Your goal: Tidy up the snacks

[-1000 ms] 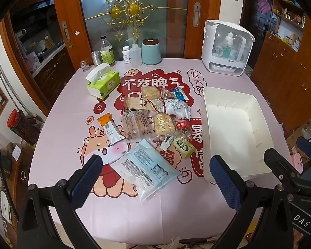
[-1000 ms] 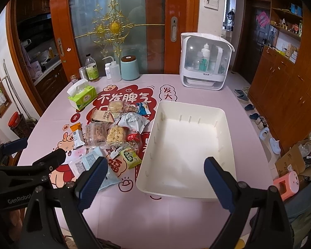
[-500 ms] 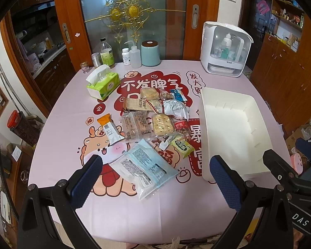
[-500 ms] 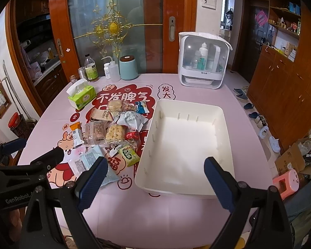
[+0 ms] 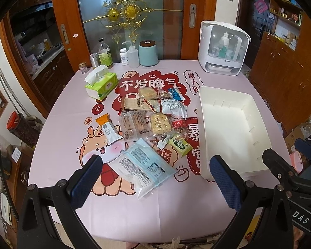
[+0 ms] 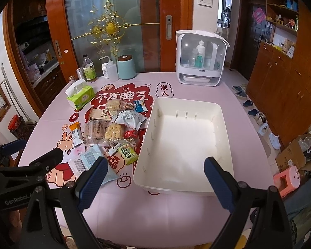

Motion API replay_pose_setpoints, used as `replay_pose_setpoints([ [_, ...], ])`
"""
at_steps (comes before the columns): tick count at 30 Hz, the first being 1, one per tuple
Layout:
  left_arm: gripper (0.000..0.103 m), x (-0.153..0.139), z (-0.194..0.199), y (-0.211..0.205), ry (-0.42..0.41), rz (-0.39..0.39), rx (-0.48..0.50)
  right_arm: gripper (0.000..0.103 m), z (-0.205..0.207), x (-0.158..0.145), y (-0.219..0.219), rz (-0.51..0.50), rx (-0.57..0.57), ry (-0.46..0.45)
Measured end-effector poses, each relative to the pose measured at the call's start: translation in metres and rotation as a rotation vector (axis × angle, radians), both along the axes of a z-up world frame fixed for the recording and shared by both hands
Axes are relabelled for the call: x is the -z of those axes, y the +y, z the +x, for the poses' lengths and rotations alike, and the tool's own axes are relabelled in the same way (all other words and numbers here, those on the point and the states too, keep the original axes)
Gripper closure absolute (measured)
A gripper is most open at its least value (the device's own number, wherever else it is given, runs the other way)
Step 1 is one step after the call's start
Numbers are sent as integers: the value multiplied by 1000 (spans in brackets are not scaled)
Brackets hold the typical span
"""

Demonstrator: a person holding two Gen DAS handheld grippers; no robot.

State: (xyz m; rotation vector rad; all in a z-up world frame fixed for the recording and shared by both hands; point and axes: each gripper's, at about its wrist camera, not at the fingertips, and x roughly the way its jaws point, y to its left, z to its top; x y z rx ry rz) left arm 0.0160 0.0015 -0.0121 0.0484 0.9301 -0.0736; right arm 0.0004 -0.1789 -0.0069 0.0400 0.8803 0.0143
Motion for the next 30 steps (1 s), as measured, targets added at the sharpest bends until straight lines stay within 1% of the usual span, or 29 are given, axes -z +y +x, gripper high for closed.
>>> replay_pose_setpoints([
  [9, 1, -3, -8, -7, -3, -11, 1, 8, -6, -3, -1, -4, -2, -17],
  [14, 1, -6, -4, 6, 4, -29, 2, 8, -2, -9, 6, 1, -5, -16],
  [17, 1, -12, 0, 18, -23, -8, 16, 8, 2, -13, 19, 5, -8, -25],
  [21, 1, -17, 13, 45, -35, 29, 29, 8, 9, -14, 40, 6, -3, -17],
  [24, 1, -11, 30, 73, -12, 56, 12, 8, 16, -11, 50, 27, 13, 3],
  [27, 1, 4, 48, 105, 35, 59, 6, 8, 24, -2, 62, 56, 31, 31],
  [30, 1, 25, 67, 134, 107, 43, 9, 8, 33, 11, 79, 69, 33, 56],
])
